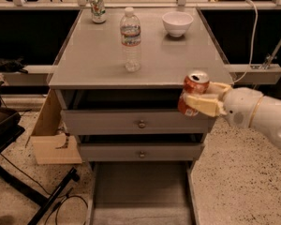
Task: Pick coke can from bottom drawer and place on counter
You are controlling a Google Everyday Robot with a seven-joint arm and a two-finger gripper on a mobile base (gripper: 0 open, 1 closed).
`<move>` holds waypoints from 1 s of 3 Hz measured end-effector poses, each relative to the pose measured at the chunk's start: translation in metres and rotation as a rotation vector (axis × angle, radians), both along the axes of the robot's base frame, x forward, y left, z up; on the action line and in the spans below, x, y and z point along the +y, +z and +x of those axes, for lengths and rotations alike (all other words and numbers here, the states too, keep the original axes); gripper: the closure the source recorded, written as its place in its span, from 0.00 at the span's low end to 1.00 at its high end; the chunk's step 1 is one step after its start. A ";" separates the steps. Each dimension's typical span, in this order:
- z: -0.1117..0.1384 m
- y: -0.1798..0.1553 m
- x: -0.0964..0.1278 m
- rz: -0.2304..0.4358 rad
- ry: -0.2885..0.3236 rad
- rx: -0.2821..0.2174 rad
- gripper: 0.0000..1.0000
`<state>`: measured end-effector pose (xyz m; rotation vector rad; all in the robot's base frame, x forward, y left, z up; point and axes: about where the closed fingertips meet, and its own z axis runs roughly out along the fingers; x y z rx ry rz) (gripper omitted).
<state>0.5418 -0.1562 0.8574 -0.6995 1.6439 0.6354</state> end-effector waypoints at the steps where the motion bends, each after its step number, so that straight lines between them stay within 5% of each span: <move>1: 0.036 0.061 -0.009 -0.049 -0.128 -0.049 1.00; 3: 0.114 0.088 -0.031 -0.081 -0.322 -0.109 1.00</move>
Offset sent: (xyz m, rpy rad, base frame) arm 0.1313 -0.0461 0.1144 -0.0917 -0.1457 -0.4064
